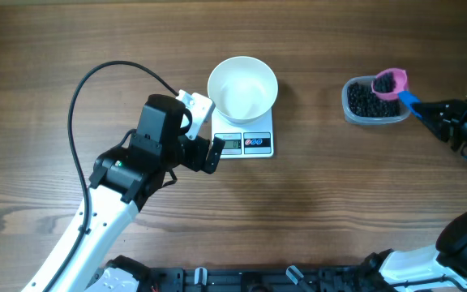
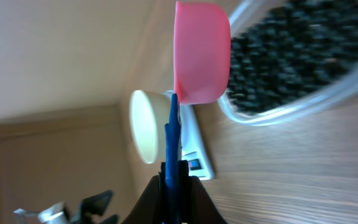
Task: Scoop item into bowl and weigh 150g on scale
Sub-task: 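Lift the filled pink cup with the right gripper toward the white bowl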
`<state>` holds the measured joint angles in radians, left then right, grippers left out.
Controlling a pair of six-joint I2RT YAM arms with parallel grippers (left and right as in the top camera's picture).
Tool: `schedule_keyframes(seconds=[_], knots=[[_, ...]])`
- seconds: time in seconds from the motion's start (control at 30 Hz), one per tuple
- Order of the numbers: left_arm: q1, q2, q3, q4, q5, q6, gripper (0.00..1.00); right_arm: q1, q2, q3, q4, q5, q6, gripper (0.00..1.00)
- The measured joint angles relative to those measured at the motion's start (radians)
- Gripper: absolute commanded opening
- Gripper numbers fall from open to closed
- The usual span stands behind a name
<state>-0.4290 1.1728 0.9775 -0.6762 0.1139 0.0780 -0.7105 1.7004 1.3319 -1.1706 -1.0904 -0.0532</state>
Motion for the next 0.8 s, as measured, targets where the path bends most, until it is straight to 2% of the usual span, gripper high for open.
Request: schedule_keyframes(seconds=[0.37,0.6,0.8], knots=[[0.0,0.0,0.0,0.0,0.0,0.0,1.0,0.056,0.0,0.0,0.0,-0.169,0.0,0.04],[0.0,0.0,0.0,0.0,0.0,0.0,1.0,0.206,0.0,0.0,0.034,-0.225,0.008,0.04],[0.0,0.0,0.0,0.0,0.0,0.0,1.0,0.36,0.0,-0.002,0.199,-0.243,0.11,0.04]])
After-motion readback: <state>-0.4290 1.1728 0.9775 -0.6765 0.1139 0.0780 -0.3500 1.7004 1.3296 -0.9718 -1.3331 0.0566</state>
